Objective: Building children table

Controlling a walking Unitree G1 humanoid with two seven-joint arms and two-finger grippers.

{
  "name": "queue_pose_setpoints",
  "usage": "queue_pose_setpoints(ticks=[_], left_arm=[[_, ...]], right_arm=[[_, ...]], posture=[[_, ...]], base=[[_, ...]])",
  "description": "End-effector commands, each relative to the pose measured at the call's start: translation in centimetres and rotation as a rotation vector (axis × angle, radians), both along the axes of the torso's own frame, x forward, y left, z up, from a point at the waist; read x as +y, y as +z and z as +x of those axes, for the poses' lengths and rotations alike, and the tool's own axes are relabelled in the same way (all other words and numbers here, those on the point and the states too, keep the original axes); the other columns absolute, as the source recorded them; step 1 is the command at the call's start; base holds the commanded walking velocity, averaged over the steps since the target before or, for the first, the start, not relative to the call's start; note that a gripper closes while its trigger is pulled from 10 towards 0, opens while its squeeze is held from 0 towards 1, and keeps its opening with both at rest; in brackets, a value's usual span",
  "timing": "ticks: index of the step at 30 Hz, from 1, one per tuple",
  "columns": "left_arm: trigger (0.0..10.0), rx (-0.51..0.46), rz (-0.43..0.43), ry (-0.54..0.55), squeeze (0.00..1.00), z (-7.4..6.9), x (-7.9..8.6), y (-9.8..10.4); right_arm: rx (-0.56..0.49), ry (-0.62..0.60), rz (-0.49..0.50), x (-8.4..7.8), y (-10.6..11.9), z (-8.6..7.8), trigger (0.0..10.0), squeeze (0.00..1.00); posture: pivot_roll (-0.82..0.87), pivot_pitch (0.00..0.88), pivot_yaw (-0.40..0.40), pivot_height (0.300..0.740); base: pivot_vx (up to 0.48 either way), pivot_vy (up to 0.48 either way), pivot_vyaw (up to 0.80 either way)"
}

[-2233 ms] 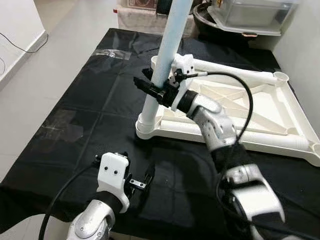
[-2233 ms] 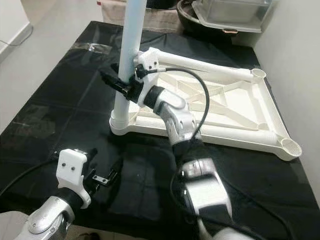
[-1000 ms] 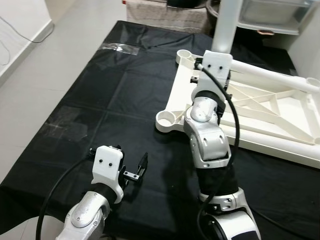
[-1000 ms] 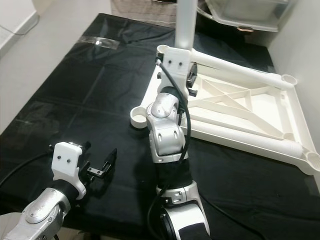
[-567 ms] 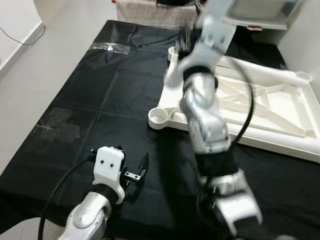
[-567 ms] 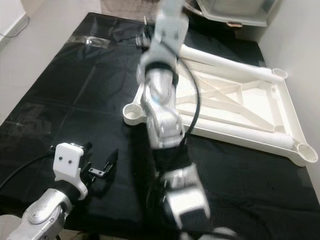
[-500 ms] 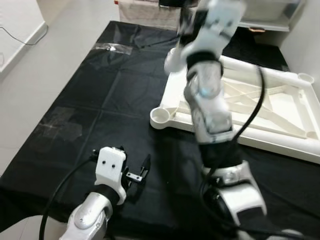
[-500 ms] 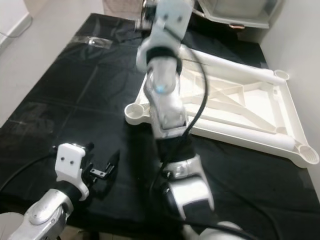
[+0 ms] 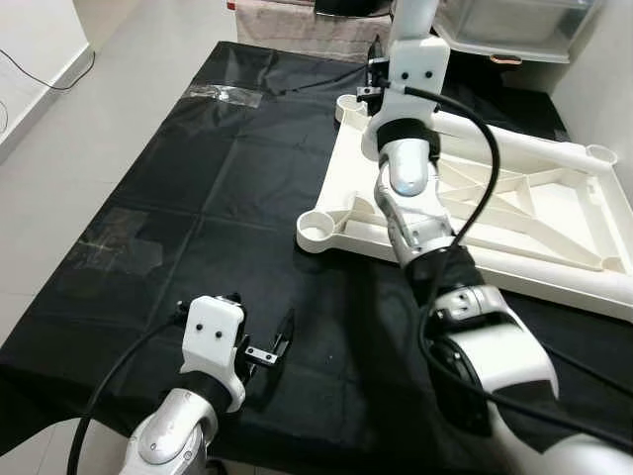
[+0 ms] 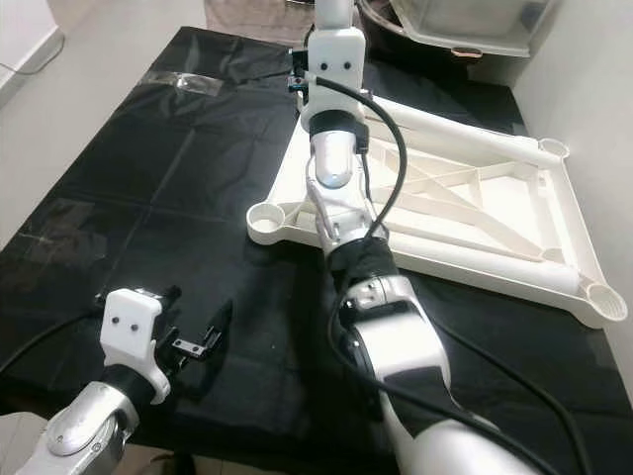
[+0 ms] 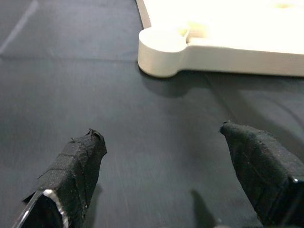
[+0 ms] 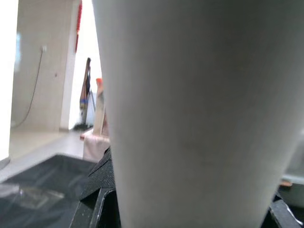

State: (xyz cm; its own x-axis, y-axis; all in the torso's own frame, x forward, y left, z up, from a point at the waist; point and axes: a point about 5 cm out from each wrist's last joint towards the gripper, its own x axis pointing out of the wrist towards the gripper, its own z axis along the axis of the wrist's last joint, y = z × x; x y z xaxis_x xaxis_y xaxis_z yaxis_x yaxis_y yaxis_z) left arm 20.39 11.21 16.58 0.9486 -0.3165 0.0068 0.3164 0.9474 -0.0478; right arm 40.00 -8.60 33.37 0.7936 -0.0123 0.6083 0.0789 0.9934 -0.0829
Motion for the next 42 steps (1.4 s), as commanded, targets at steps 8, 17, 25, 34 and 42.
queue_pose_setpoints(ticks=[8, 17, 25, 34, 42], left_arm=[[10.0, 0.015, -0.018, -0.005, 0.00, -1.0, -0.3, 0.5], [10.0, 0.030, -0.026, -0.008, 0.00, -1.7, -0.3, 0.7], [10.0, 0.043, -0.026, -0.007, 0.00, -1.9, -0.3, 0.7], [10.0, 0.035, -0.017, 0.006, 0.00, -1.4, -0.1, 0.9], [10.0, 0.006, -0.007, 0.018, 0.00, -0.1, 0.2, 0.9]], right_arm=[[-0.030, -0.048, -0.056, 0.6, -1.3, 0.1, 10.0, 0.00], [-0.092, -0.117, -0.101, -0.1, -0.6, 0.1, 10.0, 0.00], [0.143, -0.001, -0.215, 1.2, -5.7, 0.9, 10.0, 0.00], [0.354, 0.246, -0.093, 2.5, -10.7, 0.3, 10.0, 0.00], [0.395, 0.572, 0.111, 5.2, -9.6, -1.7, 10.0, 0.00]], posture=[[0.13, 0.309, -0.124, 0.740], [0.12, 0.333, -0.116, 0.740], [0.12, 0.352, -0.116, 0.740], [0.11, 0.340, -0.117, 0.740], [0.09, 0.303, -0.114, 0.740]], base=[[0.000, 0.000, 0.00], [0.000, 0.000, 0.00], [0.000, 0.000, 0.00], [0.000, 0.000, 0.00], [0.000, 0.000, 0.00]])
